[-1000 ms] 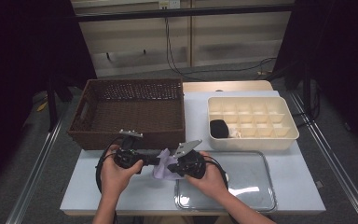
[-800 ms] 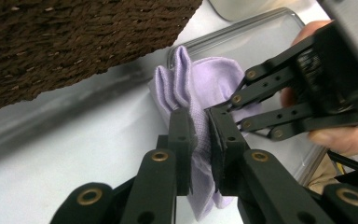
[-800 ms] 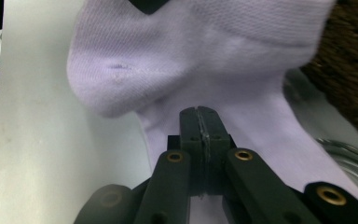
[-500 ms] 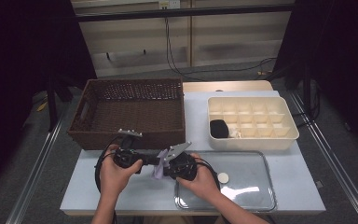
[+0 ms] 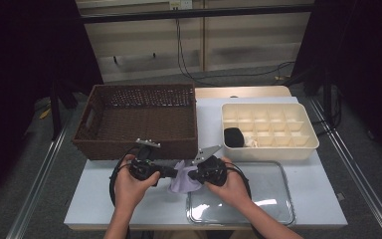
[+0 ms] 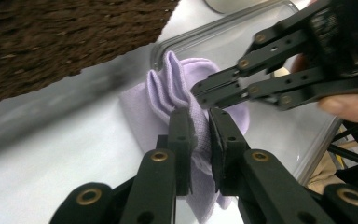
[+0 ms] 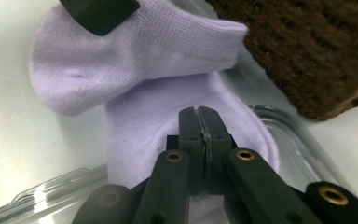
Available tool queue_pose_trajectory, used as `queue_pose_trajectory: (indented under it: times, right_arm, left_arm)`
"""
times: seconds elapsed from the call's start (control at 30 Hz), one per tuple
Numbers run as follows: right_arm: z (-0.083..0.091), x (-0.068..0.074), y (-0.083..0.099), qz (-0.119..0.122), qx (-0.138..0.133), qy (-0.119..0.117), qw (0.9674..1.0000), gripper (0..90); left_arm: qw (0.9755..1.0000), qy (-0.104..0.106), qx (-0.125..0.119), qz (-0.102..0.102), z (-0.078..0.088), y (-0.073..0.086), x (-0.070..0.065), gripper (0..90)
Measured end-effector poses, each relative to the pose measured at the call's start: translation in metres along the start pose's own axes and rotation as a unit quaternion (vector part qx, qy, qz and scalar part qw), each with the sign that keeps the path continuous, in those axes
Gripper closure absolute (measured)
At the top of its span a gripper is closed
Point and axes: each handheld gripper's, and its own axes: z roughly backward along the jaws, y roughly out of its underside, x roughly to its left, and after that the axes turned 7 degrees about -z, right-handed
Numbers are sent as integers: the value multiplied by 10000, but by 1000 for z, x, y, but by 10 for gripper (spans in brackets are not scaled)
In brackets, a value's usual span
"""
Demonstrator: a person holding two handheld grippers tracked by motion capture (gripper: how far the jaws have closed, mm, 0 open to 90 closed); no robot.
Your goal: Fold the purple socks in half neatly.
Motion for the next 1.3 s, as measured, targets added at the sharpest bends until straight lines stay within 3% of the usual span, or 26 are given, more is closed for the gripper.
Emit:
queue_pose_trajectory:
  times: [0.2,0.37,0.43,0.57,0.93,1.0,1.07,1.3]
  right_arm:
    - [0,-2,3,-129,-130,-121,9998,889]
    - [13,-11,4,-282,-266,-3,9992,900]
    - [18,-15,6,-299,-205,50,9993,900]
    - [15,-14,12,-219,-109,23,9997,900]
    - [18,-20,17,-470,-287,65,9985,884]
    - [21,-22,16,-455,-323,115,9984,873]
    - [25,-23,13,-420,-394,185,9982,863]
    - [33,-22,2,-363,-563,267,9974,844]
  left_arm:
    - [9999,112,2,-83,-8,-4,-6,799]
    - [9998,143,97,-117,-15,-6,-7,798]
    - [9998,137,116,-112,-17,-6,-6,798]
    - [9997,155,96,-147,-21,-7,-10,798]
    - [9989,269,242,-311,-39,-7,-16,795]
    - [9992,242,226,-229,-42,-7,-18,791]
    - [9988,252,255,-319,-45,-7,-17,783]
    - [9986,279,316,-314,-51,-6,-17,770]
